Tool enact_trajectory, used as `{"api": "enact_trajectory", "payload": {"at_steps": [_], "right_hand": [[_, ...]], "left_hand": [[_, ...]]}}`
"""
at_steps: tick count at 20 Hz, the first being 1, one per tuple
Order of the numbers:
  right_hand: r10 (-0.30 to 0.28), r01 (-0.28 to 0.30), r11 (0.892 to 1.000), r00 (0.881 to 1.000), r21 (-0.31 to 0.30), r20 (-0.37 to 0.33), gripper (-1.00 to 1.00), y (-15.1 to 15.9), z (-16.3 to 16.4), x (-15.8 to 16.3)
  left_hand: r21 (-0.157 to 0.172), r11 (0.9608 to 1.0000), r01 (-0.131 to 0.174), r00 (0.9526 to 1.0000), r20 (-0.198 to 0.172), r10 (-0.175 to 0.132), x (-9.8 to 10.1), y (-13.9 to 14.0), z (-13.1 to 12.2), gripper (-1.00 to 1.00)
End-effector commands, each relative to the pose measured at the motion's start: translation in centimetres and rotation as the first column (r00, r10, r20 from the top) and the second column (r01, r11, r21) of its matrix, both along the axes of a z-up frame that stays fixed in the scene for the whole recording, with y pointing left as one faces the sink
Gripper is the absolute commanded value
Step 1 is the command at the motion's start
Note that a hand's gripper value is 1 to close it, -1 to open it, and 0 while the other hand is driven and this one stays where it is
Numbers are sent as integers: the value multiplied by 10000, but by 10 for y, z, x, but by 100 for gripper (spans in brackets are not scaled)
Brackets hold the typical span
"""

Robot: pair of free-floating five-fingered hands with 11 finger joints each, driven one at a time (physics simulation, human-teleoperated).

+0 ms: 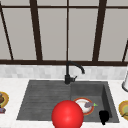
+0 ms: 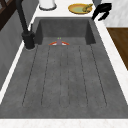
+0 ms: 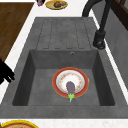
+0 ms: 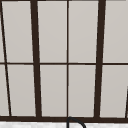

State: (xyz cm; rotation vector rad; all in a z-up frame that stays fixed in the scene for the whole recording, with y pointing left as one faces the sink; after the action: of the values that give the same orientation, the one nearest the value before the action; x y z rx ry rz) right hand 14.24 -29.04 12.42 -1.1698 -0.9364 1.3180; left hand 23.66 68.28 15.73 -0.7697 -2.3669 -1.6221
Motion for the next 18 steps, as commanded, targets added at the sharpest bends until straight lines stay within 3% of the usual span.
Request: {"api": "enact_trajectory", "payload": {"at_steps": [1, 4, 7, 9, 10, 11, 12, 13, 14, 16, 18], "right_hand": [[0, 0, 10000, 10000, 0, 0, 0, 0, 0, 0], [0, 0, 10000, 10000, 0, 0, 0, 0, 0, 0], [0, 0, 10000, 10000, 0, 0, 0, 0, 0, 0], [0, 0, 10000, 10000, 0, 0, 0, 0, 0, 0], [0, 0, 10000, 10000, 0, 0, 0, 0, 0, 0], [0, 0, 10000, 10000, 0, 0, 0, 0, 0, 0], [0, 0, 10000, 10000, 0, 0, 0, 0, 0, 0], [0, 0, 10000, 10000, 0, 0, 0, 0, 0, 0], [0, 0, 10000, 10000, 0, 0, 0, 0, 0, 0], [0, 0, 10000, 10000, 0, 0, 0, 0, 0, 0], [0, 0, 10000, 10000, 0, 0, 0, 0, 0, 0]], "left_hand": [[-25, 10000, 40, 10000, 64, -39, -10, -3, -4, 100], [-149, 9999, -11, 10000, 27, 12, -8, -14, -10, 100], [-222, 9998, -18, 9992, -404, 9, -9, -18, -23, 100], [-83, 9996, -255, 9977, -629, 249, -6, -25, -34, 100], [-111, 9994, -328, 9977, -589, 321, -3, -25, -40, 100], [-449, 9979, -463, 9981, -422, 444, -3, -20, -50, 100], [-538, 9974, -487, 9981, -392, 466, 0, -22, -55, 100], [-583, 9973, -444, 9987, -281, 428, -2, -21, -61, 100], [-601, 9980, -194, 9998, -33, 192, -4, -23, -65, 100], [-439, 9990, -16, 10000, -20, 15, -4, -23, -68, 100], [-612, 9981, 10, 10000, -11, -10, -4, -22, -75, 100]]}}
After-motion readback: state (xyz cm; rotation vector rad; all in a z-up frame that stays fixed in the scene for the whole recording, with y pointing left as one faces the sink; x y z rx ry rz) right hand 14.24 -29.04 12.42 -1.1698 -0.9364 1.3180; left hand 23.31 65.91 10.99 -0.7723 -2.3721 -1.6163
